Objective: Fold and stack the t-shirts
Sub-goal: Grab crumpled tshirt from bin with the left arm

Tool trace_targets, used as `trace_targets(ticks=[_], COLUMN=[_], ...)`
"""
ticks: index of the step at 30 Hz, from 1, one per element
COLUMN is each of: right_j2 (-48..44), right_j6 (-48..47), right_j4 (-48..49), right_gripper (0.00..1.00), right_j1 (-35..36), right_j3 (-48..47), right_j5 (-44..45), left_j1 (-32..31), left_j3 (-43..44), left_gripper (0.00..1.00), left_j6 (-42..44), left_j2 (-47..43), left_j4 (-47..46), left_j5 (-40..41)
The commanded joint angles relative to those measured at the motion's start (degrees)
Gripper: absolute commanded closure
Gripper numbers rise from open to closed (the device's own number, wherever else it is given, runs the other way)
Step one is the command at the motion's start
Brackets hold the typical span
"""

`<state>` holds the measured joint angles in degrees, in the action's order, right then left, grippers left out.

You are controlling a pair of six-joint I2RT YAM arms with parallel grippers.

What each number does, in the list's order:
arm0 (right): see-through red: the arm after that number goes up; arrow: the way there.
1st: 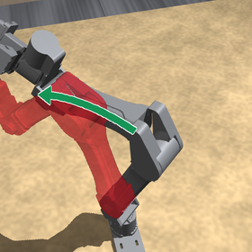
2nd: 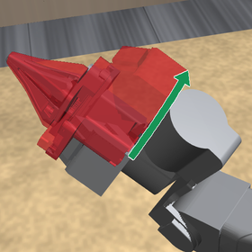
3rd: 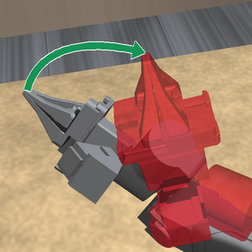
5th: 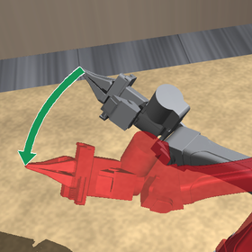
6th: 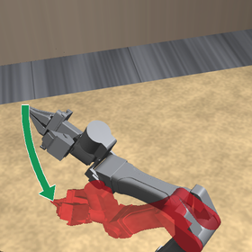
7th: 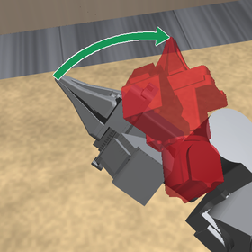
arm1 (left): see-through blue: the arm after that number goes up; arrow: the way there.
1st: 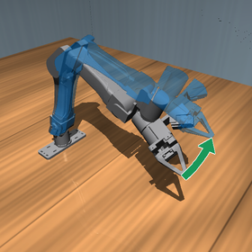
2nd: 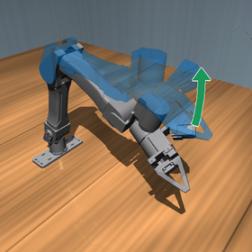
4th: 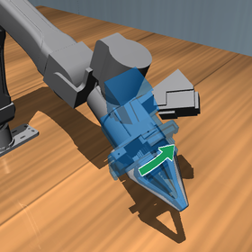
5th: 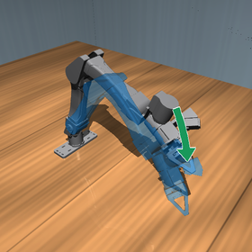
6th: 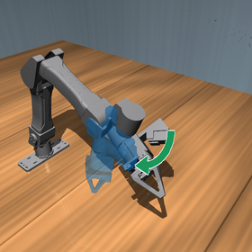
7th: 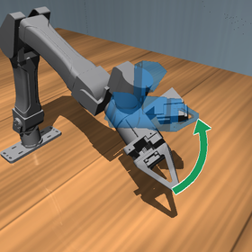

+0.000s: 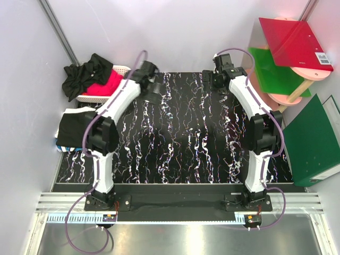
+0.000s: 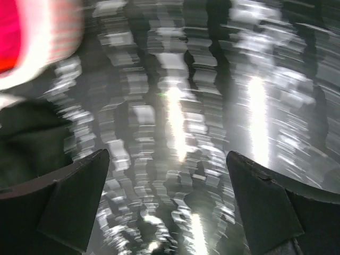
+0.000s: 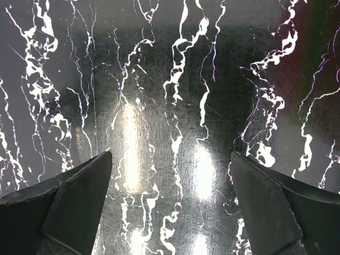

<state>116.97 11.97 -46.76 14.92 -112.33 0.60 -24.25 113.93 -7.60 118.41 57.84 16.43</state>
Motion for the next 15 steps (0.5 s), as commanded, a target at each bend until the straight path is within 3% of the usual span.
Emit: trace_targets(ticks=[1, 2, 9, 11, 15], right_j2=[0.54, 0.72, 2.3, 2.39, 2.65], right_j6=[-1.33, -1.51, -1.33, -1.42, -1.68], right_j4=[-0.35, -0.43, -0.96, -0.87, -0.96], right_gripper=[0.0, 0.0, 0.0, 0.0, 0.0], right_j1=[0.46, 0.46, 0.46, 0.38, 0.46], right_j3=[-2.8, -3.06, -4.82, -4.74, -5.09], right_j5=[1.51, 1.51, 1.07, 0.98, 1.33], left_j1=[12.8, 14.83, 30.56, 31.8, 35.75], left_j3=[3.74, 4.37, 18.06, 23.43, 24.41], left_gripper=[0.01, 0.01, 0.01, 0.01, 0.01], left_j6=[-5.67, -5.94, -13.93, -16.04, -23.93], left_j2=[-0.46, -0.81, 4.27, 7.17, 9.82], left_j4=[2.28, 1.66, -3.16, -4.84, -14.74], left_j5=[10.59, 4.73, -9.29, -11.4, -17.81])
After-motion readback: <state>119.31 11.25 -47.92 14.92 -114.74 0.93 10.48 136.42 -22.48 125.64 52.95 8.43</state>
